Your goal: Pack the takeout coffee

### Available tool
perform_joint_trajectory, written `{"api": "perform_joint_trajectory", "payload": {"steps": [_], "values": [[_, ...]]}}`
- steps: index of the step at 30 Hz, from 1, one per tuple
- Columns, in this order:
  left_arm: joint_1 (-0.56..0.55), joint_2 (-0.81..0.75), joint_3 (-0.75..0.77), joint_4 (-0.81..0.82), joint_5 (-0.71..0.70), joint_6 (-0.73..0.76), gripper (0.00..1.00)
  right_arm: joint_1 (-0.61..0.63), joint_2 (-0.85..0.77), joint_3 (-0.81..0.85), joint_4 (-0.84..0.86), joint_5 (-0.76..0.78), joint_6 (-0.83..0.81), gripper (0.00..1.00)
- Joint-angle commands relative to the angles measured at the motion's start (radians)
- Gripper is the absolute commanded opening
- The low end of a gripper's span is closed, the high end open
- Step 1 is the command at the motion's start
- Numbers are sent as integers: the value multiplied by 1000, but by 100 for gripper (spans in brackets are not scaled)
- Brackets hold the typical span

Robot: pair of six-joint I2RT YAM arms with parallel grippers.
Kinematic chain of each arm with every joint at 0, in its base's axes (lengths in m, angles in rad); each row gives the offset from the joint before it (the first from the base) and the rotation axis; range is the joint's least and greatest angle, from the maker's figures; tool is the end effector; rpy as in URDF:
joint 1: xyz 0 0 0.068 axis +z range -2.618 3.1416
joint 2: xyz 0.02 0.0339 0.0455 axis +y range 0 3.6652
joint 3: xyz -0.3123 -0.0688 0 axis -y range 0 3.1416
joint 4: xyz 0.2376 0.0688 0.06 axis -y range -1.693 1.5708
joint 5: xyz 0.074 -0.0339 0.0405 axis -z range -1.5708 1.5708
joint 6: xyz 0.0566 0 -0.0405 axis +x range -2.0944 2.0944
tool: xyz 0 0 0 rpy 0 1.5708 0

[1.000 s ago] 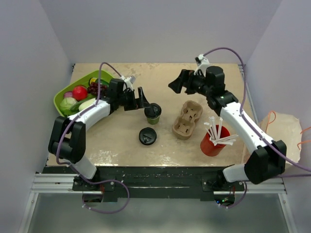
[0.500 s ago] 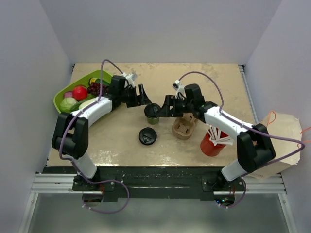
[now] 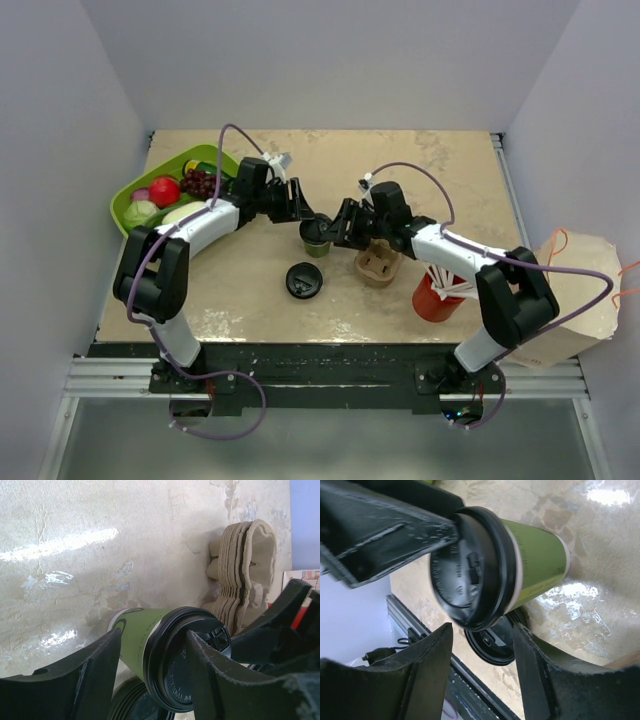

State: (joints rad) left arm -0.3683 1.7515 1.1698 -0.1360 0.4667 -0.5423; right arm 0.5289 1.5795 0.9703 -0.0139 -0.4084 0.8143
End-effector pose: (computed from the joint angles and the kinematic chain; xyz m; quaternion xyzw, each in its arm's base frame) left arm 0.3654 -0.1683 0.2584 0.0183 0.8907 -0.3661 0.2689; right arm 0.2944 0.1981 0.2655 0.0323 0.8756 0.4193 0.2375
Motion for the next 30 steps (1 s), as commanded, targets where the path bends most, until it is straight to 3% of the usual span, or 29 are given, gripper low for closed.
{"api": "perform_joint_trajectory", "payload": {"steps": [1,4,6,14,17,21,22,24,28,30], "values": [[-15,13,5,-57,-88,-4,57,-1,33,19,55,16,60,54],[-38,-13,-15,-73,-158,-31,56,0,37,10,89,10,100,52],[-58,-26,-30,-86,-194,-57,53,-1,31,-11,149,-3,132,46],[-100,-118,-142,-102,-350,-208,42,0,36,-22,207,-12,221,48],[-116,-158,-192,-79,-361,-252,41,-6,51,-4,195,-4,221,42],[-139,-191,-240,-53,-367,-301,41,-6,79,19,186,5,209,23],[-142,-198,-248,-47,-358,-311,41,-4,82,18,192,3,210,10],[-150,-201,-265,-42,-355,-323,40,-6,88,18,229,5,201,0],[-149,-214,-297,-5,-301,-329,40,-7,97,-14,440,-86,85,0],[-149,-215,-305,-1,-286,-324,40,-15,122,-42,648,-150,101,0]]}}
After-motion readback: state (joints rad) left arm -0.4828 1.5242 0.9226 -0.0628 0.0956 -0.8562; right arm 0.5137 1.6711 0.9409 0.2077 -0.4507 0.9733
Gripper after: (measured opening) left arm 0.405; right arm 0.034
